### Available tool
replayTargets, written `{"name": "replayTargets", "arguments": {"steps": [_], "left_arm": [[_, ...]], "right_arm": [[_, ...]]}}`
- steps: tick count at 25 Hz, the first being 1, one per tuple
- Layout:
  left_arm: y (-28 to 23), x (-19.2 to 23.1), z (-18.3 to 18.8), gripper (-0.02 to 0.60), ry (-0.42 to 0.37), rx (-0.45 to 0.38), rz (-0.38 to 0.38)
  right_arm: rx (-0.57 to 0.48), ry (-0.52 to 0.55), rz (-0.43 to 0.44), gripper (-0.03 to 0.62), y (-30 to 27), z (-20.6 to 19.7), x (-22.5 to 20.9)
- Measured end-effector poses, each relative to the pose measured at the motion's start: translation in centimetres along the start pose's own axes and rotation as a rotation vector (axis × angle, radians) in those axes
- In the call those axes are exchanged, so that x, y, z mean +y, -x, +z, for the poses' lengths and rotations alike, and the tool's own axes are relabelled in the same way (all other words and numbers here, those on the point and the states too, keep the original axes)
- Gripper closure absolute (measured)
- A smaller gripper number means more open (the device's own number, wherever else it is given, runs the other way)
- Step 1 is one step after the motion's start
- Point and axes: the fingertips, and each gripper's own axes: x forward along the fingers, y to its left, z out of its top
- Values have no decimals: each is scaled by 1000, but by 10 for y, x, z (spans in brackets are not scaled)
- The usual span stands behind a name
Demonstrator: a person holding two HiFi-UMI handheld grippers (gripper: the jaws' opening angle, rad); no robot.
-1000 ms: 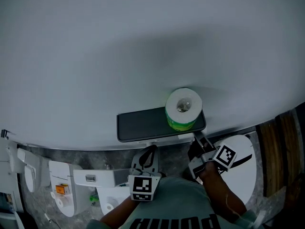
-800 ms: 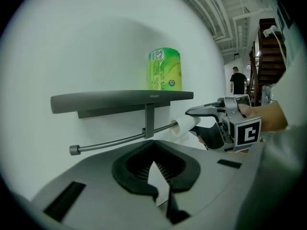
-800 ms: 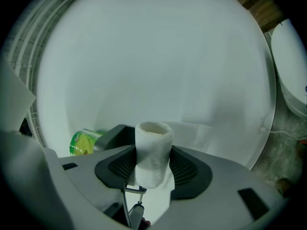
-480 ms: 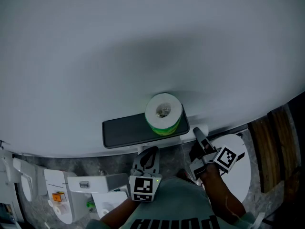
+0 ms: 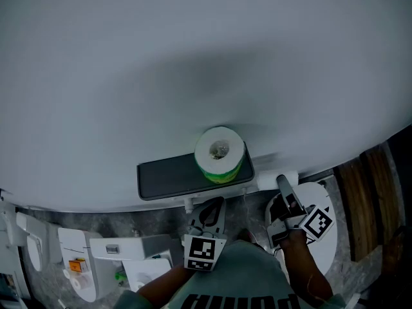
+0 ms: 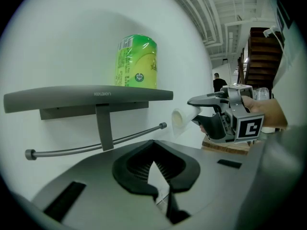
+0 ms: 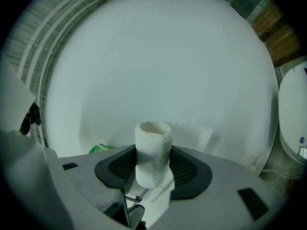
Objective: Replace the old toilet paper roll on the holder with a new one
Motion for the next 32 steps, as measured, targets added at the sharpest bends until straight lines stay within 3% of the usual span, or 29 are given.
{"name": "replayTargets", "arguments": {"steps": [8,12,25,32], "left_arm": [[16,8,-3,577,12,-14,3],[33,21,-7,577,35,-22,29],[97,84,-36,577,120,-40,166],[137,114,-49,577,167,-63,239]], "right_arm": [[-2,237,18,373,23,-7,47],[28,361,73,373,23,-23,85],[171,658,233,373,0,-111,187],[238,791,272,373,-26,-154,225]]}}
